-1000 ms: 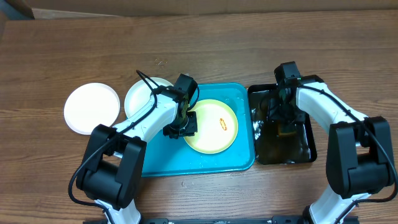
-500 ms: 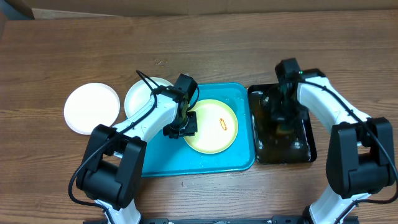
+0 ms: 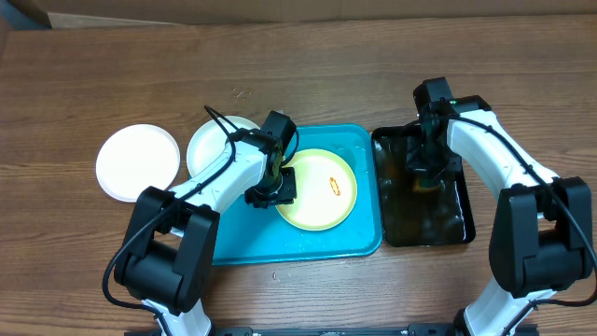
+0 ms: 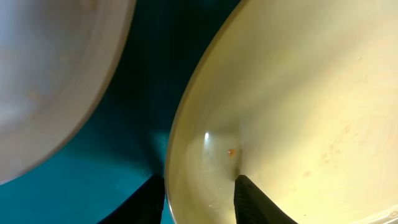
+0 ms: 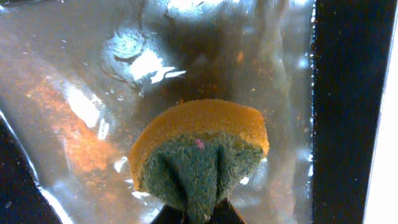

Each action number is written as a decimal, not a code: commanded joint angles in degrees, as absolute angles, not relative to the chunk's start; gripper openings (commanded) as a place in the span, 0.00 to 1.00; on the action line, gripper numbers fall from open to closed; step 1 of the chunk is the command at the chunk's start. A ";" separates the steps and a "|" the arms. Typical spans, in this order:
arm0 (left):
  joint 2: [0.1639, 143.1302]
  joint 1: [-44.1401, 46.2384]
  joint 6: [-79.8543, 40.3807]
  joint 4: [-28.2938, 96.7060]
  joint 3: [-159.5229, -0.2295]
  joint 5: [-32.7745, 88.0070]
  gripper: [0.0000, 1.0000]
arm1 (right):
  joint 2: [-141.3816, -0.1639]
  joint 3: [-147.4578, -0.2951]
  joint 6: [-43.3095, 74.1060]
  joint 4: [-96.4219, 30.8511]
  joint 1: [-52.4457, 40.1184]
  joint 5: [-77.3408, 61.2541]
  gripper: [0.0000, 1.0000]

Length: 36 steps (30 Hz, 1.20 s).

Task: Clean dirty plates on tray and stack at the side
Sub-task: 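Dip the sponge in the water and lift it with the right gripper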

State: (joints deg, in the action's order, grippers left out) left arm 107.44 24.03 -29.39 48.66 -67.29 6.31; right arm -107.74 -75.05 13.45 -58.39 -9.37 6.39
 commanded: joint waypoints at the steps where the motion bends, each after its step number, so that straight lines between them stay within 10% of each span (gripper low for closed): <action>1: 106.10 24.45 -28.77 48.77 -68.16 5.43 0.40 | -106.50 -76.14 13.52 -58.26 -9.26 6.98 0.04; 20: 105.84 24.58 -28.75 48.80 -67.99 4.91 0.04 | -106.24 -78.85 14.90 -62.76 -9.32 4.82 0.04; 36: 105.84 24.58 -28.97 48.80 -67.99 4.93 0.04 | -106.24 -79.22 13.41 -65.04 -9.32 -2.63 0.04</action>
State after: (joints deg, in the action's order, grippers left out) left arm 107.09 24.03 -29.39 48.64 -67.35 5.72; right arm -107.74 -77.58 13.67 -64.62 -9.37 -0.12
